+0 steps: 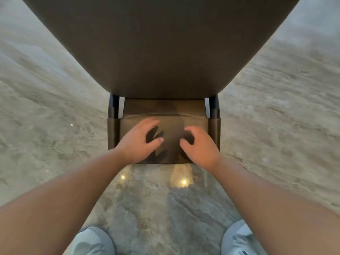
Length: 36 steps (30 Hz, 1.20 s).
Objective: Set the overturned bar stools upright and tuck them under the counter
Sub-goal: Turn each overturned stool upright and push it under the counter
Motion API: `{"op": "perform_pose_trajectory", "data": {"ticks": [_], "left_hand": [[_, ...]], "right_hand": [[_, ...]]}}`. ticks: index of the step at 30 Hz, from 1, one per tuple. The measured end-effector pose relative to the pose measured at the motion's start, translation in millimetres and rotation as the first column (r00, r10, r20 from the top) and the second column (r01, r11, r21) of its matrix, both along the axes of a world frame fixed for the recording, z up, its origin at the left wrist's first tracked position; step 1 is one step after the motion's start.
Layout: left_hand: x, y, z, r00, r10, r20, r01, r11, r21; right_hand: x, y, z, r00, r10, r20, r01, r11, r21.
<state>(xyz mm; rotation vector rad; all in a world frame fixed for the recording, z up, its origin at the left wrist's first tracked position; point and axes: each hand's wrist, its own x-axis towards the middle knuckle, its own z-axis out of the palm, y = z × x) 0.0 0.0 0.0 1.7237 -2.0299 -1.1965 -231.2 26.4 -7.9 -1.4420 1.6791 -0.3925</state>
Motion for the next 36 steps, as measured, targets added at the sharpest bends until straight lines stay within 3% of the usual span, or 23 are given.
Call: {"op": "perform_pose_trajectory", "data": {"ticks": [3, 7, 11, 16, 22, 29, 36], "left_hand": [[1.0, 14.8, -27.8, 0.995, 0.097, 0.011, -0.097, 0.991, 0.088], [6.7, 34.6, -53.6, 0.985, -0.079, 0.153, 0.066, 0.994, 0.087], [11.7, 40.8, -66.3, 0.862, -0.306, 0.404, 0.319, 0.947, 0.035], [15.5, 42.3, -79.9, 0.714, -0.334, 0.615, 0.441, 0.897, -0.025], [10.8, 43.8, -88.4, 0.571, -0.376, 0.729, 0.596, 0.801, -0.053], [11.3, 43.1, -91.8, 0.578, -0.325, 0.749, 0.529, 0.848, -0.040], [14.2, 41.6, -91.2, 0.561, -0.366, 0.743, 0.575, 0.817, -0.033]], "right_hand": [[-7.2, 12.7, -22.7, 0.950, 0.235, -0.207, -0.248, 0.968, -0.039], [-9.4, 24.0, -43.9, 0.904, 0.322, -0.282, -0.340, 0.940, -0.015], [-6.2, 30.2, -54.3, 0.832, 0.414, -0.370, -0.432, 0.901, 0.038], [-0.4, 30.3, -62.3, 0.768, 0.471, -0.434, -0.501, 0.864, 0.052], [5.9, 29.7, -67.7, 0.641, 0.496, -0.585, -0.570, 0.819, 0.070], [19.6, 32.1, -77.1, 0.576, 0.492, -0.652, -0.561, 0.819, 0.121], [18.1, 30.8, -78.6, 0.528, 0.490, -0.693, -0.585, 0.802, 0.122]]}}
